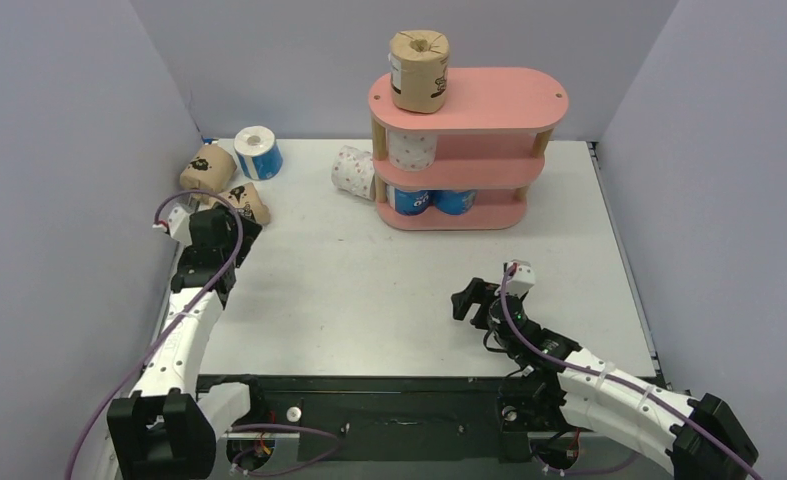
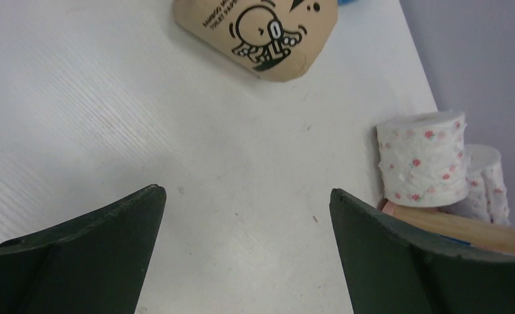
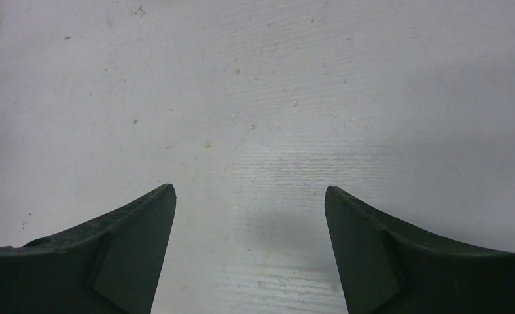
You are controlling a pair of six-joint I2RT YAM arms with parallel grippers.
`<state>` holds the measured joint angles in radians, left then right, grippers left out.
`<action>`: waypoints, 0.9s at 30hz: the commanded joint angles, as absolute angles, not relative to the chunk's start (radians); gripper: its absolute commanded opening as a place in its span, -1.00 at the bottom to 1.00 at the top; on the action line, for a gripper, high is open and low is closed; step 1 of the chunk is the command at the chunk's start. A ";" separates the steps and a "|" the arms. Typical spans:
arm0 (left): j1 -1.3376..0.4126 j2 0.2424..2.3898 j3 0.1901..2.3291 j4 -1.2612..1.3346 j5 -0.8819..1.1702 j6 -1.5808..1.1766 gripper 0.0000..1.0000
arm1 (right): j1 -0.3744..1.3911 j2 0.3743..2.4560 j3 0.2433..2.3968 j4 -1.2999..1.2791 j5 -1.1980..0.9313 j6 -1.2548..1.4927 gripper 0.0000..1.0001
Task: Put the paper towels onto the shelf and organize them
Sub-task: Place the paper towel on the shelf, then pick up the paper towel from the center of the board.
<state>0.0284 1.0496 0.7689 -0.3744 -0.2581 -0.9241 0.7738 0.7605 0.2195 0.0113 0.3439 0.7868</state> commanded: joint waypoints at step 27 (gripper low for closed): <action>0.411 1.601 0.835 0.500 0.105 -0.809 0.93 | 0.772 0.687 0.263 0.003 0.300 0.650 0.59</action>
<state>0.4068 1.5570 0.7856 0.3599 0.0589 -0.8257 0.7738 0.7006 0.2729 -0.0101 0.2733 0.6651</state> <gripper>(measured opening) 0.965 0.795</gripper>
